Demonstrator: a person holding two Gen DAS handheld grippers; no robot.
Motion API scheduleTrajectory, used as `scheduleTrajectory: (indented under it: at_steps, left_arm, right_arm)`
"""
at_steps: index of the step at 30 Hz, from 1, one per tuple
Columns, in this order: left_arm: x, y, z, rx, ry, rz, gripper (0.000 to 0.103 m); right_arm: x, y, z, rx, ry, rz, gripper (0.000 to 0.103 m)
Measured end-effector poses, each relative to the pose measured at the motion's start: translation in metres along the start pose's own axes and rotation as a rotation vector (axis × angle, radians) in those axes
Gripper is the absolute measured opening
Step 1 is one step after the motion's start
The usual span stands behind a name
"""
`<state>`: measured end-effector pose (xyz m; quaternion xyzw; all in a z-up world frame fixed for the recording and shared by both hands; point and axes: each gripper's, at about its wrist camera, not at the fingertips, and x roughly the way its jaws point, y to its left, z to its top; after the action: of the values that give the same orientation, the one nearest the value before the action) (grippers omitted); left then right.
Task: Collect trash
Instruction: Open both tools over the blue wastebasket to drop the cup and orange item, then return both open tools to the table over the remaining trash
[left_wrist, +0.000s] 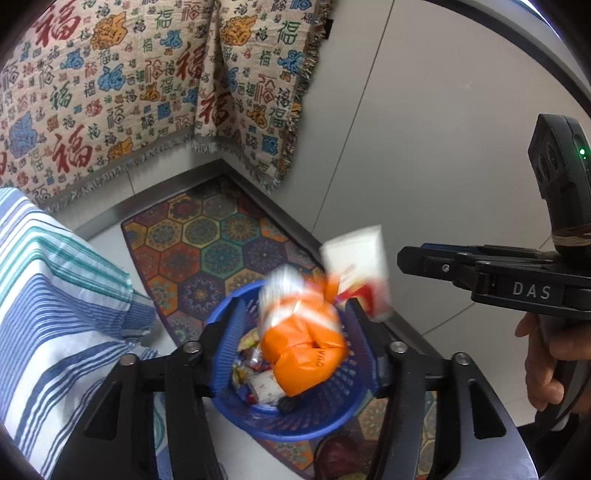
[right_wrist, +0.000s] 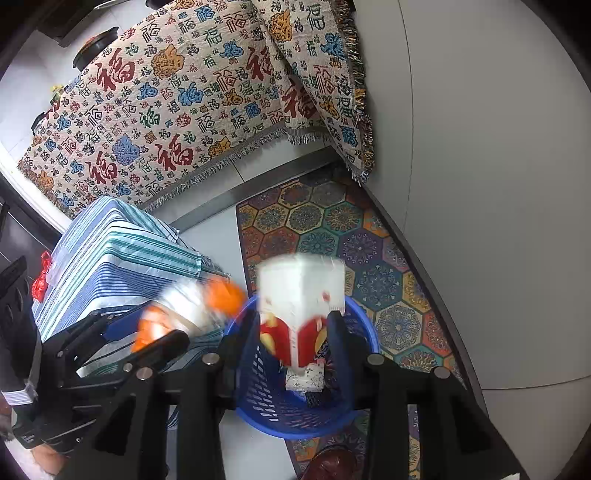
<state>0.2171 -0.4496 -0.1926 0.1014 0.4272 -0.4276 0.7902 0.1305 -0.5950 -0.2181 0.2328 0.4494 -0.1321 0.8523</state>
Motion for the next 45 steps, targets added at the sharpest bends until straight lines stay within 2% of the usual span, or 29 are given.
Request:
scheduleTrajectory:
  at_steps: [4, 8, 11, 15, 18, 21, 25, 31, 33, 37, 39, 40, 41, 45]
  left_arm:
    - [0.006, 0.002, 0.001, -0.005, 0.004, -0.007, 0.06]
    - [-0.004, 0.008, 0.001, -0.031, -0.015, -0.011, 0.06]
    - [-0.026, 0.014, 0.0, -0.044, -0.037, -0.001, 0.06]
    - [-0.075, 0.033, -0.011, -0.067, -0.087, 0.035, 0.07]
    - [-0.111, 0.062, -0.031, -0.086, -0.102, 0.101, 0.073]
    - [-0.143, 0.105, -0.057, -0.13, -0.091, 0.197, 0.076]
    - [-0.178, 0.175, -0.099, -0.221, -0.054, 0.347, 0.077]
    - [-0.216, 0.267, -0.147, -0.376, -0.025, 0.485, 0.077]
    - [-0.224, 0.29, -0.159, -0.416, -0.018, 0.515, 0.077]
    - [-0.238, 0.32, -0.171, -0.427, -0.015, 0.573, 0.079]
    - [-0.24, 0.337, -0.175, -0.426, -0.006, 0.587, 0.097]
    - [-0.241, 0.345, -0.178, -0.428, -0.009, 0.59, 0.1]
    - [-0.243, 0.353, -0.18, -0.43, -0.016, 0.589, 0.103]
    - [-0.251, 0.384, -0.177, -0.437, -0.018, 0.593, 0.103]
  right_arm:
    - [-0.001, -0.002, 0.002, 0.0, -0.014, -0.014, 0.04]
    - [-0.01, 0.0, 0.005, -0.01, -0.045, -0.007, 0.04]
    - [-0.019, 0.01, 0.007, -0.034, -0.07, -0.009, 0.04]
    - [-0.032, 0.038, 0.01, -0.104, -0.115, -0.022, 0.04]
    - [-0.038, 0.073, 0.009, -0.174, -0.148, -0.023, 0.042]
    - [-0.035, 0.121, 0.003, -0.265, -0.162, -0.009, 0.047]
    - [-0.016, 0.201, -0.016, -0.428, -0.124, 0.041, 0.048]
    - [0.017, 0.311, -0.055, -0.624, -0.058, 0.146, 0.051]
    - [0.029, 0.343, -0.065, -0.673, -0.037, 0.167, 0.051]
    - [0.057, 0.397, -0.082, -0.752, 0.005, 0.183, 0.052]
    - [0.071, 0.416, -0.088, -0.776, 0.028, 0.177, 0.052]
    - [0.077, 0.421, -0.091, -0.784, 0.037, 0.177, 0.052]
    - [0.078, 0.427, -0.092, -0.785, 0.019, 0.177, 0.06]
    - [0.089, 0.445, -0.091, -0.759, 0.002, 0.173, 0.077]
